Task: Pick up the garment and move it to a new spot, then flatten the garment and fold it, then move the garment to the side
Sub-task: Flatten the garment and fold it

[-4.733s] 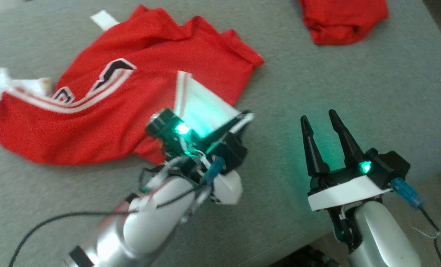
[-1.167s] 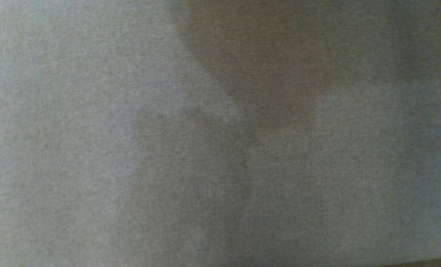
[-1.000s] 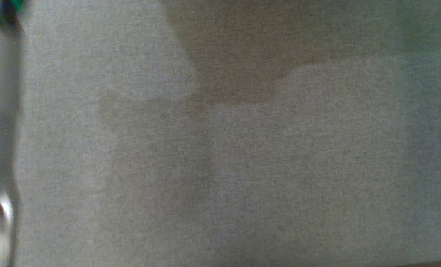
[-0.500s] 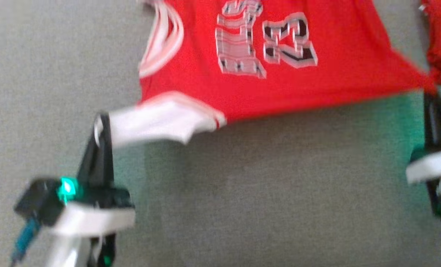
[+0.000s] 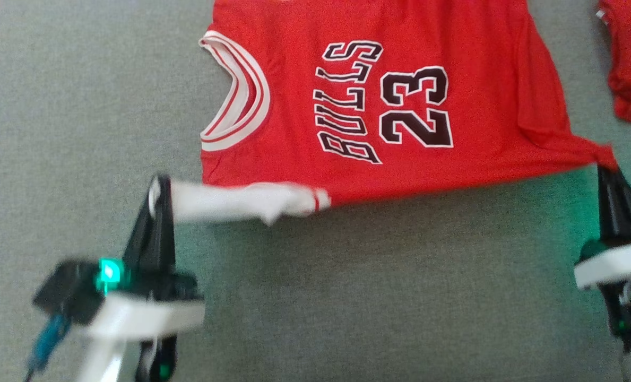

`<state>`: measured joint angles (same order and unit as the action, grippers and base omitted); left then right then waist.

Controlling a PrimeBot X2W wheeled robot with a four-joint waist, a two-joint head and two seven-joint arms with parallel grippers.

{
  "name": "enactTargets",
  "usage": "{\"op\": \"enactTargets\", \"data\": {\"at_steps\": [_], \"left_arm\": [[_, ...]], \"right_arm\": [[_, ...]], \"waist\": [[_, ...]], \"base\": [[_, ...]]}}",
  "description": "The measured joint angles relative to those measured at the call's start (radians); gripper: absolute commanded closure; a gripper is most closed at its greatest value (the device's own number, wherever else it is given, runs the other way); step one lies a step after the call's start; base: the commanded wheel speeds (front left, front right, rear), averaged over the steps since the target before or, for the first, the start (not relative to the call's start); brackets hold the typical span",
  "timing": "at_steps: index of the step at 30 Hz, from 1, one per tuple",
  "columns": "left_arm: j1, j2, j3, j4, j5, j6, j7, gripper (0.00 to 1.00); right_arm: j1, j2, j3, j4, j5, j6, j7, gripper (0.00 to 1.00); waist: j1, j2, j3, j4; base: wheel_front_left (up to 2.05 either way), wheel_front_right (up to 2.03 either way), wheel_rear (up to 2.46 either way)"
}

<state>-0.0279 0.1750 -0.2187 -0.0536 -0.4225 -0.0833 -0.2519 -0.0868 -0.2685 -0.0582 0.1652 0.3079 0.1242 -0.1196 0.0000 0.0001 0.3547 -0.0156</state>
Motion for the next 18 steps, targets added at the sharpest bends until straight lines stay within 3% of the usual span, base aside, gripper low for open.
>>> {"op": "enactTargets", "data": {"at_steps": [12,13,14,15,16,18], "left_arm": [[-0.528,-0.007,-0.063,0.291,-0.021,-0.037,0.039,1.00],[-0.554,-0.007,-0.071,0.311,-0.021,-0.040,0.037,0.89],[-0.577,-0.006,-0.078,0.330,-0.021,-0.040,0.030,0.56],[-0.597,-0.005,-0.087,0.348,-0.021,-0.040,0.027,0.01],[-0.611,-0.004,-0.094,0.362,-0.020,-0.041,0.019,0.00],[-0.627,-0.003,-0.096,0.381,-0.017,-0.041,0.007,0.00]], "right_arm": [[-0.322,0.002,0.026,0.141,-0.014,0.000,0.086,1.00],[-0.339,0.002,0.032,0.147,-0.016,0.000,0.085,0.86],[-0.355,0.002,0.042,0.151,-0.017,0.000,0.084,0.68],[-0.369,0.002,0.052,0.153,-0.017,0.000,0.077,0.53],[-0.379,0.003,0.059,0.153,-0.012,0.000,0.062,0.00],[-0.393,0.003,0.072,0.151,-0.007,0.000,0.016,0.00]], "waist": [[0.0003,-0.0001,0.116,0.005],[0.0003,-0.0001,0.123,0.004],[0.0003,-0.0001,0.130,0.004],[0.0003,-0.0001,0.135,0.004],[0.0003,-0.0001,0.139,0.004],[0.0003,-0.0001,0.141,0.004]], "base": [[0.00,0.00,0.00],[0.00,0.00,0.00],[0.00,0.00,0.00],[0.00,0.00,0.00],[0.00,0.00,0.00],[0.00,0.00,0.00]]}}
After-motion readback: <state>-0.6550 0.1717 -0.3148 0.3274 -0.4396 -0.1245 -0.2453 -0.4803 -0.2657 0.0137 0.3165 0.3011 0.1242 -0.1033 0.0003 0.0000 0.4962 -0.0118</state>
